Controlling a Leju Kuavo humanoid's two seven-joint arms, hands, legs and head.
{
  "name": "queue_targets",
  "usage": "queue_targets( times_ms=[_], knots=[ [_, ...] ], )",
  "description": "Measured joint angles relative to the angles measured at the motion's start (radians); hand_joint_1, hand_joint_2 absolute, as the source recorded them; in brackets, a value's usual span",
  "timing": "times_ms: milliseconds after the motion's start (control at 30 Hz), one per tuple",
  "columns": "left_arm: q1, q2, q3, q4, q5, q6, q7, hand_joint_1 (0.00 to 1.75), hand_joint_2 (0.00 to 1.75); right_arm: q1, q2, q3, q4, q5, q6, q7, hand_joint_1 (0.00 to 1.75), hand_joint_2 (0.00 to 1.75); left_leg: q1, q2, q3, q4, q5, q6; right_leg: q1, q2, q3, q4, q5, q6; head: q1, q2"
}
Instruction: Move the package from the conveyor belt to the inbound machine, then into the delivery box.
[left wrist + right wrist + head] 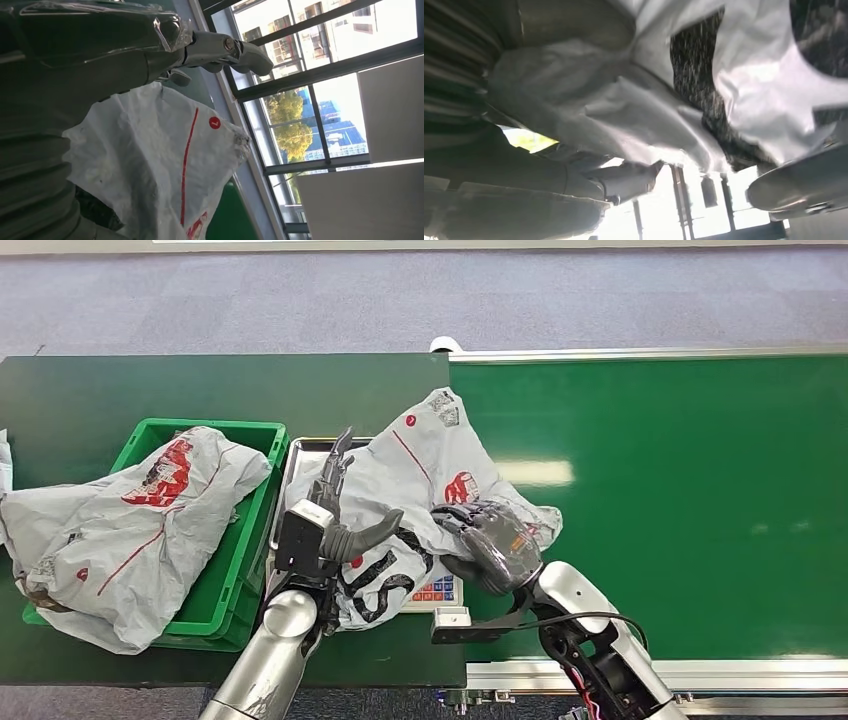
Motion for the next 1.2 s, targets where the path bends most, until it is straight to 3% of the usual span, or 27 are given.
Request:
queue_targets(
  times_ms=[267, 667, 833, 1033, 1200],
  knots=[
    [0.013, 0.000, 0.000, -0.016, -0.002, 0.021, 0.001, 0.00, 1.75, 0.027, 0.045, -0.086, 0.048, -0.008, -0.031, 0.125, 0.00, 1.75, 0.000, 0.000, 0.000, 0.000, 0.000, 0.000, 0.000, 0.000, 0.000, 0.000, 0.000, 0.000, 0.000, 0.000],
    [0.022, 0.000, 0.000, -0.027, -0.002, 0.027, 0.002, 0.00, 1.75, 0.048, 0.079, -0.149, 0.085, -0.040, -0.010, 0.133, 0.00, 1.75, 0.000, 0.000, 0.000, 0.000, 0.000, 0.000, 0.000, 0.000, 0.000, 0.000, 0.000, 0.000, 0.000, 0.000],
    [0.023, 0.000, 0.000, -0.027, -0.001, 0.031, 0.002, 0.00, 1.75, 0.064, 0.088, -0.169, 0.086, -0.150, 0.040, 0.102, 0.00, 1.75, 0.000, 0.000, 0.000, 0.000, 0.000, 0.000, 0.000, 0.000, 0.000, 0.000, 0.000, 0.000, 0.000, 0.000],
    [0.029, 0.001, -0.005, -0.026, 0.000, 0.033, 0.004, 0.00, 1.75, 0.108, 0.097, -0.214, 0.080, -0.223, -0.004, 0.070, 0.00, 1.75, 0.000, 0.000, 0.000, 0.000, 0.000, 0.000, 0.000, 0.000, 0.000, 0.000, 0.000, 0.000, 0.000, 0.000],
    [0.031, 0.007, -0.026, -0.019, -0.038, 0.014, 0.018, 0.00, 1.75, 0.125, 0.109, -0.264, 0.054, -0.354, -0.010, -0.010, 0.00, 1.75, 0.000, 0.000, 0.000, 0.000, 0.000, 0.000, 0.000, 0.000, 0.000, 0.000, 0.000, 0.000, 0.000, 0.000]
  ],
)
